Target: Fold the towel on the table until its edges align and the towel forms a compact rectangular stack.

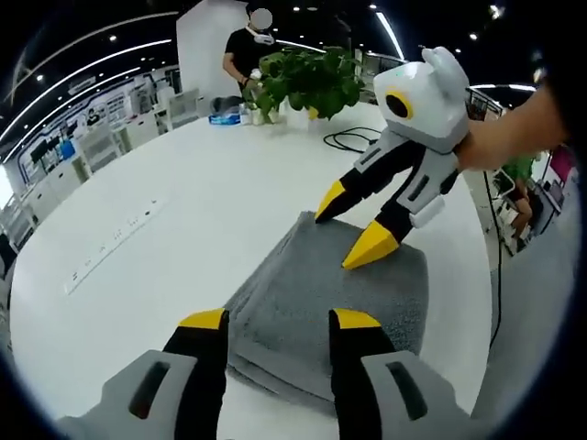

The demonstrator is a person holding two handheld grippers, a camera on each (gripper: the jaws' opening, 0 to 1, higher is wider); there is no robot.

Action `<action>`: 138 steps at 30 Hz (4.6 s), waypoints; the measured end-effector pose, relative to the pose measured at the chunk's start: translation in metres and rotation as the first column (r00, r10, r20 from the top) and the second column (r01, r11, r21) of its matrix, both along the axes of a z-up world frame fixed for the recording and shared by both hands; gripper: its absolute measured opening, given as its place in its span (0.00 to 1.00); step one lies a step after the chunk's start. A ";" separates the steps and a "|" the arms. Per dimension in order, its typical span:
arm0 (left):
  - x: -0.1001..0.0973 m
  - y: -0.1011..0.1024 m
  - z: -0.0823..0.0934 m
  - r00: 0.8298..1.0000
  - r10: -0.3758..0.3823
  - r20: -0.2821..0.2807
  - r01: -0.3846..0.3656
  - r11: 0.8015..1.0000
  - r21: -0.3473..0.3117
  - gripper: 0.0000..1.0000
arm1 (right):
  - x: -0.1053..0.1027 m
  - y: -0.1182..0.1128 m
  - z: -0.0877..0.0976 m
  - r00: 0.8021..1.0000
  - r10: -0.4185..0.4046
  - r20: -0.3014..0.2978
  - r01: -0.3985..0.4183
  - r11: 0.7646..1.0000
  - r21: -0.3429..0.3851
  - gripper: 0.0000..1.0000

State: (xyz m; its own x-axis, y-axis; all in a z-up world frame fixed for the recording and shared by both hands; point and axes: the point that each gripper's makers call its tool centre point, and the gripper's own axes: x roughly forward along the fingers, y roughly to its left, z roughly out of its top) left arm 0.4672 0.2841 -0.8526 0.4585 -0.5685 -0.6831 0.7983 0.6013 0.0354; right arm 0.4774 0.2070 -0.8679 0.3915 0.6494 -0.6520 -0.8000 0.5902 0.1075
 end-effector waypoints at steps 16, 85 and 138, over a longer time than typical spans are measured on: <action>-0.037 0.005 -0.019 0.995 -0.041 -0.087 0.042 0.999 0.010 0.57 | -0.037 -0.002 -0.001 0.996 0.084 -0.014 -0.084 0.996 -0.006 0.49; -0.028 0.031 -0.050 0.931 0.222 -0.288 -0.247 0.967 -0.053 0.42 | -0.035 -0.022 -0.036 0.956 -0.189 -0.223 0.205 0.977 0.051 0.29; 0.049 0.056 -0.042 0.974 0.167 -0.155 -0.159 0.985 0.060 0.42 | 0.044 0.009 -0.031 0.977 -0.211 -0.018 0.211 0.977 -0.015 0.30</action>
State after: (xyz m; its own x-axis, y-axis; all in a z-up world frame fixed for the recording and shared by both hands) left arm 0.5164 0.3403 -0.8941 0.4256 -0.4605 -0.7790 0.6875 0.7242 -0.0525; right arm 0.5217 0.2157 -0.8989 0.5057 0.5450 -0.6687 -0.6553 0.7468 0.1131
